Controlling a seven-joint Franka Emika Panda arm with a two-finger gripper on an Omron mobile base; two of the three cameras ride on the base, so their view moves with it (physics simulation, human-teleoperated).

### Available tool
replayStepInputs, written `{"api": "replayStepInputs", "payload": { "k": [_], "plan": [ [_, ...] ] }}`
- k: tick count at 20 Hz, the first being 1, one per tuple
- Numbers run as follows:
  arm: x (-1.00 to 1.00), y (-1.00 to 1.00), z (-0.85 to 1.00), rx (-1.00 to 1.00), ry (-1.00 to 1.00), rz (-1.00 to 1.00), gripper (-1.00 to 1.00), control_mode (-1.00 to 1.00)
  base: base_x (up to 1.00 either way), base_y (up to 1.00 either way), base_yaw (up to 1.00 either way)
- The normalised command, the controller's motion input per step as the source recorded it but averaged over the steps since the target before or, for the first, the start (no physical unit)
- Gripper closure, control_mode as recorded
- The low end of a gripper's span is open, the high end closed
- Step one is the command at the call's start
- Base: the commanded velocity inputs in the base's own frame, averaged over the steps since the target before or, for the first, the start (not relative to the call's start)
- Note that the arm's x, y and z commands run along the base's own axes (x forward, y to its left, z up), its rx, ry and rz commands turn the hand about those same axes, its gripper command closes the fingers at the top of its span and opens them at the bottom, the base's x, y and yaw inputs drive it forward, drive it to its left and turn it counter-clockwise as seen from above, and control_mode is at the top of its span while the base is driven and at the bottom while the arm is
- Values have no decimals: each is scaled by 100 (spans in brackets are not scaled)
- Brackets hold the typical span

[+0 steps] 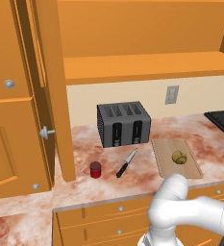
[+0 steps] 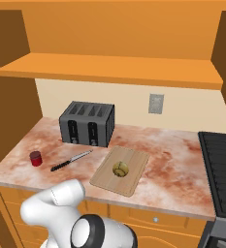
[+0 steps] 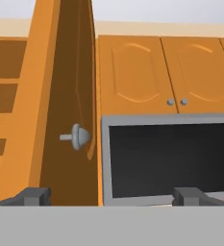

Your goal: Pick the bread, place it on the cutting board, pick the jam, place it on the counter, and close the cabinet.

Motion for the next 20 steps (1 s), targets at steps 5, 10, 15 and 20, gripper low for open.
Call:
{"api": "replayStepInputs", "payload": {
  "k": [5, 10, 15, 20],
  "plan": [
    [13, 0, 2, 0, -2, 0, -100, -100, 0, 0, 0],
    [0, -6, 9, 0, 0, 0, -100, -100, 0, 0, 0],
    [0, -9, 11, 0, 0, 0, -100, -100, 0, 0, 0],
    [0, -6, 13, 0, 0, 0, -100, -100, 0, 0, 0]
  ]
}}
